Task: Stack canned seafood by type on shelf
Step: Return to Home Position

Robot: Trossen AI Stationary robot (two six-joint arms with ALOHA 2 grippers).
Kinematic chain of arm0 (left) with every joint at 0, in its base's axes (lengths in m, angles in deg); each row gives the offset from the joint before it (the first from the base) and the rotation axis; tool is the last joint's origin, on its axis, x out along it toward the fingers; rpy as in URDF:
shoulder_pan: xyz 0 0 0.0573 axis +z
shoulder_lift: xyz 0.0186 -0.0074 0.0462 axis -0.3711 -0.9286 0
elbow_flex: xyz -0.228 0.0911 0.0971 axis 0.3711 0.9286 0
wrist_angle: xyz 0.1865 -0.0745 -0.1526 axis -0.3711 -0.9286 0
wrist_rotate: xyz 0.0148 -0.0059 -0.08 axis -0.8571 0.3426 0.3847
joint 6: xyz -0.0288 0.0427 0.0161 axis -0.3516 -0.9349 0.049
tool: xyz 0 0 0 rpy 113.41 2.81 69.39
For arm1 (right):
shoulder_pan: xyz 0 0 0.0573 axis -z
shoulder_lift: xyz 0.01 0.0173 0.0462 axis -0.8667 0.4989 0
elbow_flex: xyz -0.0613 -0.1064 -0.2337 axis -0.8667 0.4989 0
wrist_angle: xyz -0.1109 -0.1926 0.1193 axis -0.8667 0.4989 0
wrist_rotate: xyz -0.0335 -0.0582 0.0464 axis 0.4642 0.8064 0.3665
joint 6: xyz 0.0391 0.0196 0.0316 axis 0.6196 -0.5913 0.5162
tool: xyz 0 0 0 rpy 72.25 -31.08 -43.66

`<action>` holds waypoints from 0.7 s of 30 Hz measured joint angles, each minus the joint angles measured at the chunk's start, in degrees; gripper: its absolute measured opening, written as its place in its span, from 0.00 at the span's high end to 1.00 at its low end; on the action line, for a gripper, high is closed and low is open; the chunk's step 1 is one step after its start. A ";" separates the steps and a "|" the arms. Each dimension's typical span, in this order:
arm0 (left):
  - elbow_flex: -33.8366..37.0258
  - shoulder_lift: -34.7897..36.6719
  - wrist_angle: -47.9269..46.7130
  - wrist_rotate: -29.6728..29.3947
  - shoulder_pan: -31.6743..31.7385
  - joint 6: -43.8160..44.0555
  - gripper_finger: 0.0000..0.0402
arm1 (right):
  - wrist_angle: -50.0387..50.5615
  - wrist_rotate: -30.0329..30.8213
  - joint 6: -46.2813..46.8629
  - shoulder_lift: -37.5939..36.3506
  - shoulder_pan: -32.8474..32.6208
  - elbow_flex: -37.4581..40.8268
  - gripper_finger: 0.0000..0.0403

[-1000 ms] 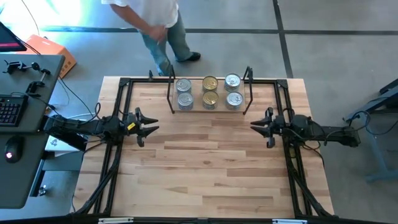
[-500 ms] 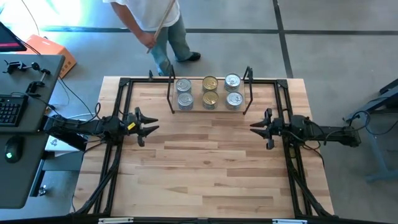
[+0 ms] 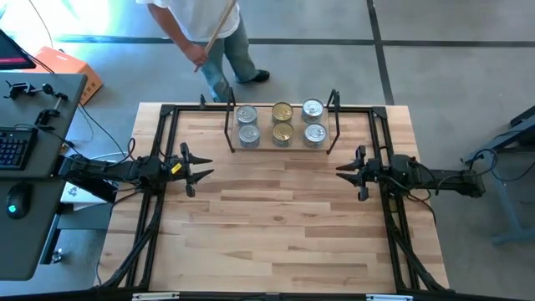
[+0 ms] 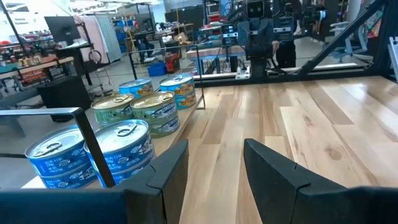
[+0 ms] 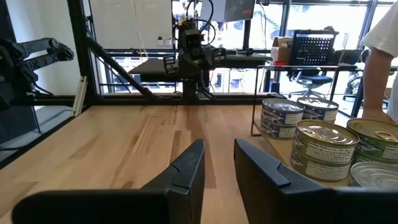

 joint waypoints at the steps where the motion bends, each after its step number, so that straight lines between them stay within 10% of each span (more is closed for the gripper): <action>1: 0.00 0.00 0.00 0.00 0.00 -0.02 0.64 | 0.00 -0.02 0.00 0.00 -0.02 -0.01 0.81; 21: -0.04 7.54 1.22 -0.15 1.20 -0.02 0.64 | 0.05 0.00 0.00 0.02 0.00 -0.01 0.81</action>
